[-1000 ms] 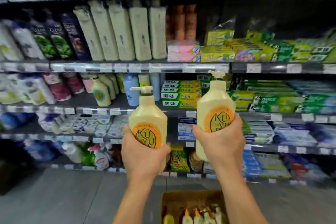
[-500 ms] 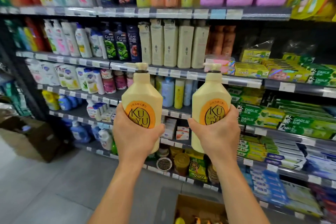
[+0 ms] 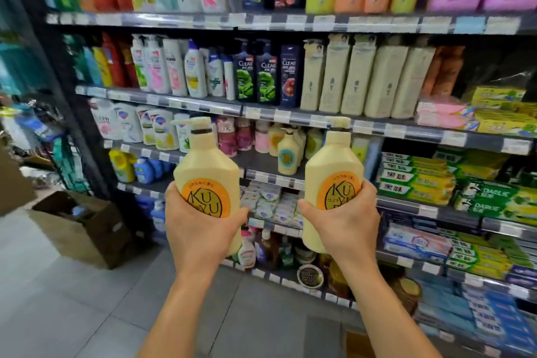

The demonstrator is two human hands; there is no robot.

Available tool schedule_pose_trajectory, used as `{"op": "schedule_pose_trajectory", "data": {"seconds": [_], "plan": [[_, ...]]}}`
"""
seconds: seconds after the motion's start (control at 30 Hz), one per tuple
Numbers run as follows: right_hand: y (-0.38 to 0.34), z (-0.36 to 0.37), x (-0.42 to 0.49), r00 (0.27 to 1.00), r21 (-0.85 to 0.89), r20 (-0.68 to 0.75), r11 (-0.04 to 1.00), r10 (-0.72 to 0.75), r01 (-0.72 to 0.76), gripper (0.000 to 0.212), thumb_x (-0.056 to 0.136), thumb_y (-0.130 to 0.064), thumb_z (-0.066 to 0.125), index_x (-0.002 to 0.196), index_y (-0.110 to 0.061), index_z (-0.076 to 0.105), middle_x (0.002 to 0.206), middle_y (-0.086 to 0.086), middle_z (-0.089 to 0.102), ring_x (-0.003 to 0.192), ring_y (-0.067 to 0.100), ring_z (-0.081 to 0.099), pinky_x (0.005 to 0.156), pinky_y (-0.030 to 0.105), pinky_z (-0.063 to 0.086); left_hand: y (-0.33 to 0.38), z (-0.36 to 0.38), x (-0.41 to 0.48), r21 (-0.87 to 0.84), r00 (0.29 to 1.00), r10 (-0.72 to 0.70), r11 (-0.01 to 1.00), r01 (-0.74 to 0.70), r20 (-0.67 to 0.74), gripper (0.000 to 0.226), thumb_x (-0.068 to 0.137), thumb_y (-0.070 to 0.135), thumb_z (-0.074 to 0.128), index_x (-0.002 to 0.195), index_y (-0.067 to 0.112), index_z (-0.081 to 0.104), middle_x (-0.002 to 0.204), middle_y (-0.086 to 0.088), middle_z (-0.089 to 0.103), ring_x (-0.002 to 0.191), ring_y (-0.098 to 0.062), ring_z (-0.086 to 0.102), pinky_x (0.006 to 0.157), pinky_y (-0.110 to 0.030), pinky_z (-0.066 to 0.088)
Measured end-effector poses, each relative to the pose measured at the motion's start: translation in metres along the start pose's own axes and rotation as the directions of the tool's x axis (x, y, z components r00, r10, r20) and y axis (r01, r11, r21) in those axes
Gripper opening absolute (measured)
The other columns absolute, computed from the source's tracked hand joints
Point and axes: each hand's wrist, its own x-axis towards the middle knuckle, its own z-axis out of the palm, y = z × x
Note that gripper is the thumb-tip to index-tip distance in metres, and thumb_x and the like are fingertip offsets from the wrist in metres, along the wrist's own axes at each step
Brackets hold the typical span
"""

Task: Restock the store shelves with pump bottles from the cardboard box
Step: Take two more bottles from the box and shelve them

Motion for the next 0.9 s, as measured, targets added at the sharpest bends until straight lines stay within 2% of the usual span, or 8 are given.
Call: {"op": "schedule_pose_trajectory", "data": {"seconds": [0.07,0.17,0.3,0.4,0.57,0.7,0.83,0.9], "plan": [[-0.001,0.025,-0.004,1.0,-0.009,-0.005,1.0,0.024,-0.024,0.095,0.057,-0.038,0.089,0.132,-0.016,0.036,0.105,-0.006,0.046,0.094,0.012,0.046,0.075,0.024,0.037,-0.018,-0.008,0.023,0.004,1.0,-0.026,1.0,0.026,0.012,0.091,0.049,0.023,0.093,0.124,0.019,0.041,0.101,0.007,0.048,0.091,-0.013,0.046,0.076,-0.024,0.037],[-0.002,0.052,-0.004,0.999,-0.044,-0.03,0.998,0.043,-0.044,0.093,0.057,-0.037,0.09,0.13,-0.016,0.037,0.103,-0.008,0.046,0.093,0.011,0.046,0.074,0.024,0.037,-0.039,-0.009,0.049,0.003,0.998,-0.051,0.999,0.05,0.045,0.087,0.05,0.019,0.092,0.12,0.021,0.041,0.095,0.011,0.046,0.087,-0.01,0.045,0.066,-0.015,0.033],[0.001,0.087,0.014,0.996,-0.109,-0.048,0.991,0.076,-0.081,0.094,0.056,-0.038,0.09,0.13,-0.014,0.038,0.101,-0.007,0.045,0.091,0.013,0.045,0.074,0.026,0.038,-0.063,0.007,0.083,-0.003,0.991,-0.082,0.997,0.082,0.102,0.094,0.048,0.02,0.092,0.127,0.019,0.041,0.103,0.007,0.049,0.092,-0.012,0.047,0.077,-0.023,0.036],[0.011,0.115,0.033,0.992,-0.169,-0.07,0.979,0.102,-0.113,0.097,0.054,-0.044,0.089,0.131,-0.013,0.038,0.101,-0.006,0.045,0.093,0.016,0.044,0.079,0.031,0.043,-0.081,0.029,0.107,0.0,0.989,-0.088,0.996,0.089,0.122,0.093,0.046,0.022,0.092,0.123,0.021,0.041,0.105,0.007,0.051,0.094,-0.013,0.05,0.077,-0.025,0.037],[0.03,0.171,0.082,0.986,-0.186,-0.046,0.969,0.16,-0.166,0.095,0.056,-0.042,0.087,0.132,-0.012,0.037,0.104,-0.003,0.046,0.09,0.014,0.04,0.075,0.027,0.035,-0.108,0.078,0.154,0.03,0.98,-0.099,0.995,0.095,0.175,0.095,0.047,0.021,0.09,0.125,0.022,0.037,0.104,0.009,0.048,0.093,-0.01,0.048,0.077,-0.024,0.041],[0.049,0.22,0.126,0.985,-0.166,-0.025,0.971,0.171,-0.173,0.094,0.055,-0.037,0.088,0.129,-0.013,0.037,0.103,-0.004,0.043,0.093,0.015,0.043,0.074,0.025,0.034,-0.128,0.119,0.199,0.099,0.972,-0.118,0.99,0.1,0.203,0.101,0.047,0.025,0.091,0.13,0.019,0.034,0.11,0.008,0.046,0.097,-0.01,0.047,0.078,-0.025,0.04],[0.078,0.265,0.162,0.983,-0.201,-0.017,0.963,0.18,-0.18,0.098,0.053,-0.038,0.088,0.131,-0.013,0.035,0.122,0.006,0.043,0.11,0.02,0.043,0.077,0.024,0.033,-0.151,0.156,0.236,0.133,0.966,-0.126,0.986,0.098,0.224,0.097,0.051,0.021,0.09,0.129,0.02,0.032,0.109,0.008,0.043,0.095,-0.01,0.045,0.076,-0.023,0.039],[0.091,0.284,0.176,0.977,-0.227,-0.008,0.951,0.213,-0.209,0.101,0.053,-0.041,0.087,0.133,-0.014,0.033,0.127,0.007,0.04,0.107,0.019,0.042,0.076,0.024,0.034,-0.163,0.171,0.251,0.149,0.963,-0.134,0.984,0.101,0.234,0.099,0.051,0.024,0.089,0.129,0.023,0.029,0.109,0.007,0.044,0.094,-0.012,0.047,0.079,-0.027,0.043]]}}
